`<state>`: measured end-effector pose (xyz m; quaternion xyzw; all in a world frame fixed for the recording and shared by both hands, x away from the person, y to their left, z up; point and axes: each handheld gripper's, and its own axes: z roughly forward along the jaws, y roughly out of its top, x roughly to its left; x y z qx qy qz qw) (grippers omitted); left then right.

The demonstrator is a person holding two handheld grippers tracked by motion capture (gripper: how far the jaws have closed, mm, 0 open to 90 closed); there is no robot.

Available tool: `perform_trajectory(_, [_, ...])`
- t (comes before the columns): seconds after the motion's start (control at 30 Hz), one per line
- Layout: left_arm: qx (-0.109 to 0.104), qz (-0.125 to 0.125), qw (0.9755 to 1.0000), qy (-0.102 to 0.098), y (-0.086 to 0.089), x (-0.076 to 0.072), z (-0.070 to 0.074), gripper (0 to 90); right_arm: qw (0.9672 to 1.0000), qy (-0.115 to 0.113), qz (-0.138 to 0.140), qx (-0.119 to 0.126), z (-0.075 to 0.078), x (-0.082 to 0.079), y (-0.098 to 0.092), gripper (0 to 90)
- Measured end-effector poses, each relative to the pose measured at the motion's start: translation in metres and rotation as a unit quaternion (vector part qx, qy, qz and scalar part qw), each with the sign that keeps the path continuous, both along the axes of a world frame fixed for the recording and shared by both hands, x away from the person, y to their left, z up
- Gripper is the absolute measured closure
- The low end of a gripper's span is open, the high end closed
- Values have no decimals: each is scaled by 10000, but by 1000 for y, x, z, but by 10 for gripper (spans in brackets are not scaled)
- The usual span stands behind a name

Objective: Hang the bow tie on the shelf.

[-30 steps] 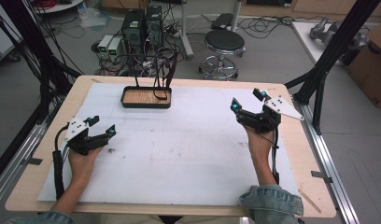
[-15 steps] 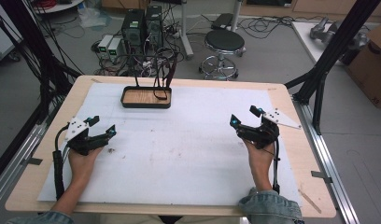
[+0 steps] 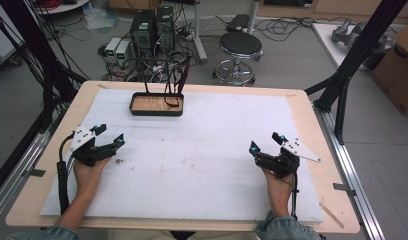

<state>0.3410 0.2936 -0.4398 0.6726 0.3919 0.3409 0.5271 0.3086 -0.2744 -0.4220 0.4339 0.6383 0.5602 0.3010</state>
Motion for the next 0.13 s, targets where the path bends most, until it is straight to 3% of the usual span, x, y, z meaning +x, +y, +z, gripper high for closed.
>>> perform_trajectory(0.13, [34, -6, 10000, 7, -1, 0, 0, 232, 10000, -16, -9, -69, 1, -1, 2, 95])
